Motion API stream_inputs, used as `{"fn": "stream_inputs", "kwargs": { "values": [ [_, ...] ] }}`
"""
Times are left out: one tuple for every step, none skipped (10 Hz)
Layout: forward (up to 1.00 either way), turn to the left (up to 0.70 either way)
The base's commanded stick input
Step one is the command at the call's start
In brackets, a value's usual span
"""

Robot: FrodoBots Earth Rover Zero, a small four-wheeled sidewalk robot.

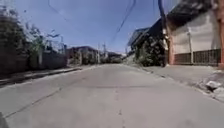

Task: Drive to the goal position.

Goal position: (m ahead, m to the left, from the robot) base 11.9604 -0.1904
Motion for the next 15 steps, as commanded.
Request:
{"fn": "stream_inputs", "kwargs": {
  "values": [
    [0.85,-0.09],
    [0.85,-0.16],
    [0.85,-0.23],
    [0.85,-0.31],
    [0.85,-0.28],
    [0.85,-0.26],
    [0.85,-0.16],
    [0.85,-0.08],
    [0.85,-0.06],
    [0.85,-0.10],
    [0.85,-0.26],
    [0.85,-0.26],
    [0.85,-0.14],
    [0.85,-0.03],
    [0.85,0.00]
  ]
}}
